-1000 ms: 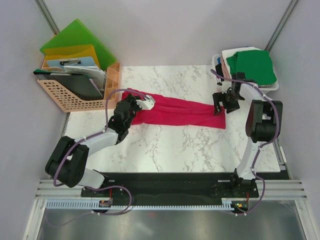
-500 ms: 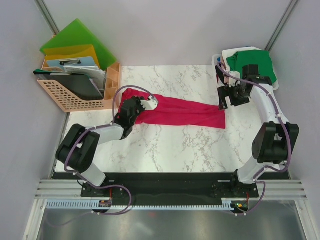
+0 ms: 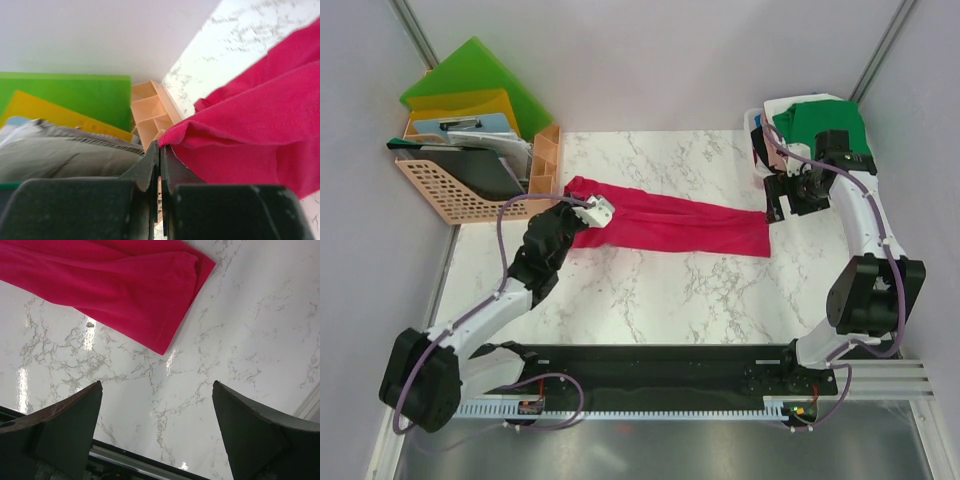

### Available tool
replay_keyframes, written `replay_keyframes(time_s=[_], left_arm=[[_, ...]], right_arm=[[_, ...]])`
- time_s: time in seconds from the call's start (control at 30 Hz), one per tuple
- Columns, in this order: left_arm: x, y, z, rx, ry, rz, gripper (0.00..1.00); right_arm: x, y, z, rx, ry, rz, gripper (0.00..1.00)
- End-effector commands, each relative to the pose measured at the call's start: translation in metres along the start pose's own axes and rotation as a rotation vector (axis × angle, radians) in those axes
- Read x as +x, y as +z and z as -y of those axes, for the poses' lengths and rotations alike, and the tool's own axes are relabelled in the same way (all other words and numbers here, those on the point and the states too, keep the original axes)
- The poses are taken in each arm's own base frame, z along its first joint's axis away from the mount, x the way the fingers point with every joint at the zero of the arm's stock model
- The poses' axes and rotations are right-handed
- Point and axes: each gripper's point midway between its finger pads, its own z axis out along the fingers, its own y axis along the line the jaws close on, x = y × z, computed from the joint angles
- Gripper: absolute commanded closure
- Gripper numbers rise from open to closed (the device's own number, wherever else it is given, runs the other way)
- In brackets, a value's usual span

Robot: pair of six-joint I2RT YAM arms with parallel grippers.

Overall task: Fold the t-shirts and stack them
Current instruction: Fold the other side of the tshirt into a rectangle

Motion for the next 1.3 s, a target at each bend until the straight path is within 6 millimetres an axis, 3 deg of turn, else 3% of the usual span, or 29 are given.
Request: replay_keyframes(time_s=[0.0, 0.07, 0.27, 0.63, 0.93, 1.07, 1.27], left_arm=[[0.004, -0.026, -0.007, -0.008, -0.111, -0.029, 0.98], [0.016, -0.034, 0.000, -0.006, -0.107, -0.050, 0.98], [0.022, -0.059, 0.001, -0.022, -0.199, -0.047, 0.98], [0.028, -0.063, 0.014, 0.014, -0.214, -0.057, 0.98], [0.030, -0.064, 0.016, 0.022, -0.221, -0.068, 0.98], [0.031, -0.066, 0.014, 0.015, -0.209, -0.073, 0.98], [0.034, -0.066, 0.017, 0.024, -0.194, -0.079, 0.98]], right_arm=[[-0.004, 0.008, -0.004, -0.055, 0.001, -0.008, 0.02], [-0.005, 0.018, -0.002, -0.062, 0.006, -0.020, 0.02], [-0.016, 0.042, 0.007, -0.070, 0.036, -0.023, 0.07], [-0.056, 0.100, -0.010, -0.157, 0.068, -0.012, 0.18], [-0.080, 0.146, 0.002, -0.110, 0.102, -0.002, 0.26], [-0.081, 0.155, 0.008, -0.087, 0.106, -0.006, 0.28], [-0.067, 0.166, 0.009, -0.085, 0.111, -0.042, 0.30]])
